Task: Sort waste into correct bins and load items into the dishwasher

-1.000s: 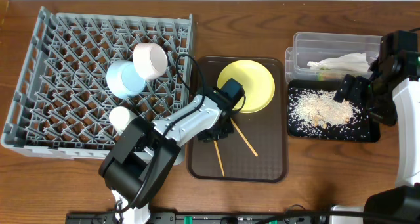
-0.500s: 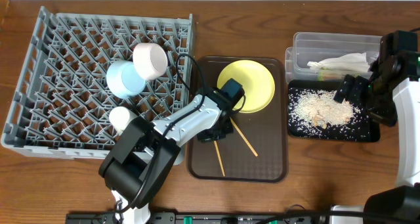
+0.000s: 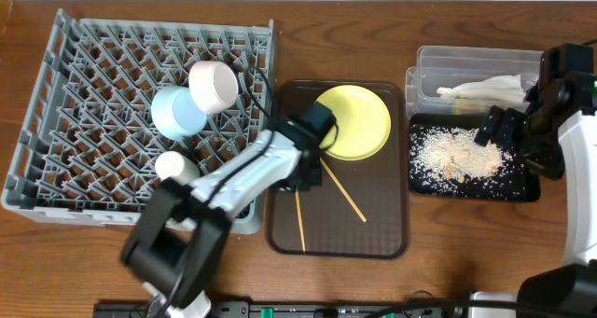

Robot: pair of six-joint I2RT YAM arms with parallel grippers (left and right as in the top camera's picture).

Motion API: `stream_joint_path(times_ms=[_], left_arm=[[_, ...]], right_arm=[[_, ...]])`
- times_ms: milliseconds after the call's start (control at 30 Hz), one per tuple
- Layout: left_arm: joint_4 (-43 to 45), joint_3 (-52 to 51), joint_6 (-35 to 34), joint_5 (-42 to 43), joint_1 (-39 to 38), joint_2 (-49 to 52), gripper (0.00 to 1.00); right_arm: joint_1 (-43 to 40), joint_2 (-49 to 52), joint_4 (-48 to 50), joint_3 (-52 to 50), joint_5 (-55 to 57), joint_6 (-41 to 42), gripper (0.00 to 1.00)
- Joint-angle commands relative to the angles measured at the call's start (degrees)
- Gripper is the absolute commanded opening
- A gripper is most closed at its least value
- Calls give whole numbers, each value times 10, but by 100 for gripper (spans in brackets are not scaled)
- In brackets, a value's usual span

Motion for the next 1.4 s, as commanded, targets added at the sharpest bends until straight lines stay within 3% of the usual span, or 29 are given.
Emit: stream_joint_path(times_ms=[0,267,367,467,600,700,1000,1367], left_arm=[[-6,25,93,-15,21,-68,8],[-7,25,217,-15,74,-195,8],[0,25,230,-16,98,-214,8],[3,25,197,10,110,-212,8],[2,22,124,33,99,-193,29],[1,16,101,37,78,-169,39],[-24,4,33,35,17,-52,42],[-15,4,-1,33,-9,81,43]], right_arm=[[-5,-2,-2,10,6,-7,99],[-5,-2,-2,10,5,-7,99],[-5,-2,-2,10,5,-7,99],[-5,-2,-3,10,5,-7,99],[-5,-2,-2,10,5,-7,99],[-5,-2,-2,10,5,-7,99],[-5,-2,-2,10,5,-7,99],[-5,-2,-3,10,5,-7,99]])
